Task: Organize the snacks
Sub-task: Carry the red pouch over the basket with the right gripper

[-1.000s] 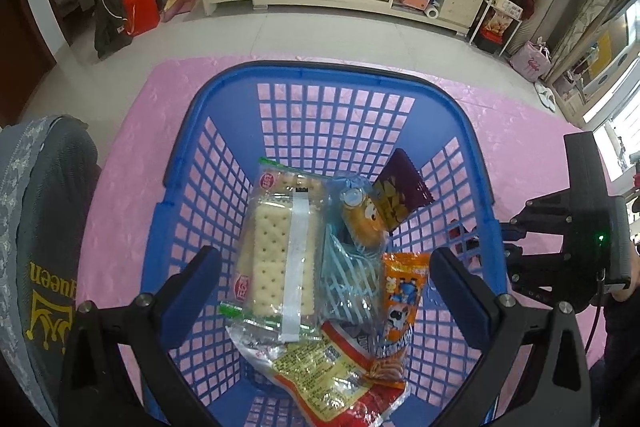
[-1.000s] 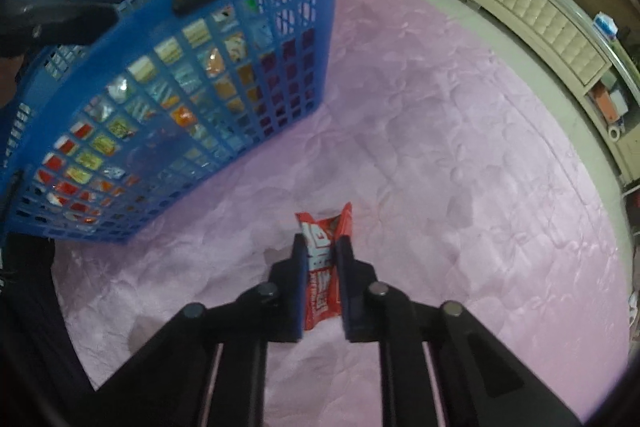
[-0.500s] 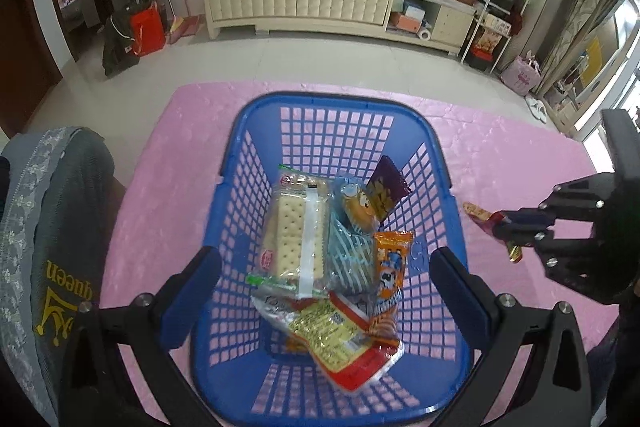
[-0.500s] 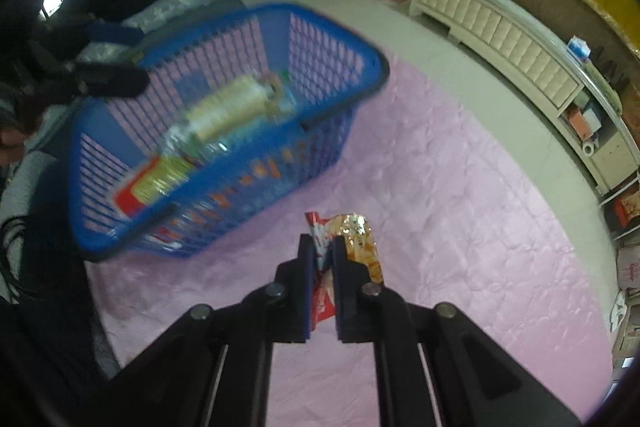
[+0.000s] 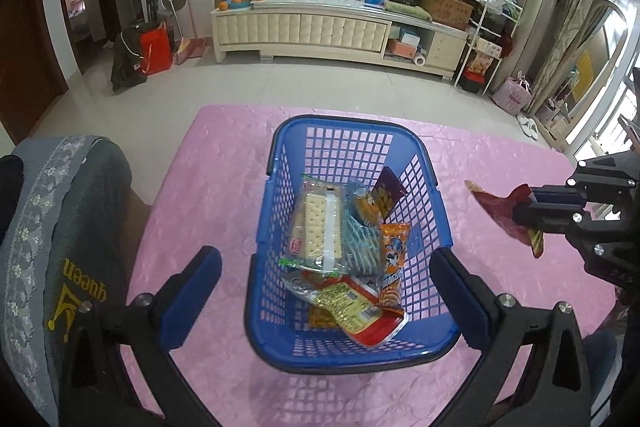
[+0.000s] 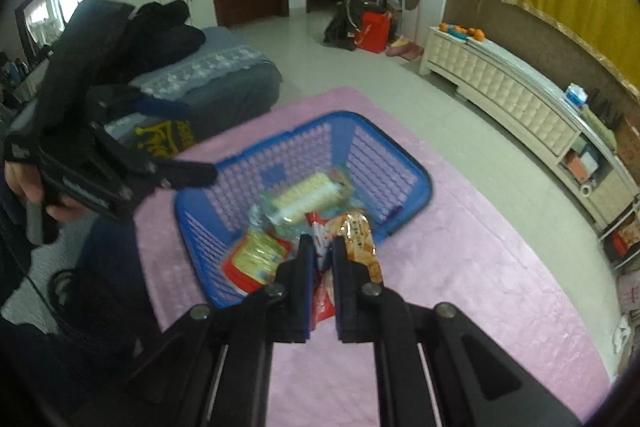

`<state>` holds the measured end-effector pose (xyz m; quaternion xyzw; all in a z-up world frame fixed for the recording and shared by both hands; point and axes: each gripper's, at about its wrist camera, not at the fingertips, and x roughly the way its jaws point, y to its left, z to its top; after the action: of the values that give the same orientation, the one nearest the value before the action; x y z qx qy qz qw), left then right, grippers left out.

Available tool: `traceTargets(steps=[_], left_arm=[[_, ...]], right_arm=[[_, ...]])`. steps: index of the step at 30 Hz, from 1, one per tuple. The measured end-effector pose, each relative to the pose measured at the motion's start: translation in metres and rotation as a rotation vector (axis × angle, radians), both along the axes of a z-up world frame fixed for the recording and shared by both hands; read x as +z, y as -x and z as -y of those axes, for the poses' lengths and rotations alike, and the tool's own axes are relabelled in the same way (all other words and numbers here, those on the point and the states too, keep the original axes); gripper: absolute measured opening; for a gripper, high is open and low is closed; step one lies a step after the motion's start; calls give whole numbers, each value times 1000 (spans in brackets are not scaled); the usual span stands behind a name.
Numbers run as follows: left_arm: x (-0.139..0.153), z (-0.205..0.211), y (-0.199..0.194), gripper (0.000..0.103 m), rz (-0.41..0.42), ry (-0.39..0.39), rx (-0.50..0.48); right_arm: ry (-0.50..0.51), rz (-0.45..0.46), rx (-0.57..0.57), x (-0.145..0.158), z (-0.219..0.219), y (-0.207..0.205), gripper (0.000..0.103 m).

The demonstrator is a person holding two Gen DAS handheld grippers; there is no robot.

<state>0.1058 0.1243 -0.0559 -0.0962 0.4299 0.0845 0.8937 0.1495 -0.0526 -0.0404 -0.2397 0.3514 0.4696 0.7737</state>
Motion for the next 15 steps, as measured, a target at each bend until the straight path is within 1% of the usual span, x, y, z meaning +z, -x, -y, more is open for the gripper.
traceTargets(steps=[2,7,15], left_arm=[[0,-4,5,103,6,3,2],[-3,-13,16,103,12,7,6],[-14,-29,26,103,0,17,17]], right_arm=[[-9,1,8,4,-7,6,11],[-22,-17,25,-1,-29,12,11],[4,-66,43,-25,-61,8,12]])
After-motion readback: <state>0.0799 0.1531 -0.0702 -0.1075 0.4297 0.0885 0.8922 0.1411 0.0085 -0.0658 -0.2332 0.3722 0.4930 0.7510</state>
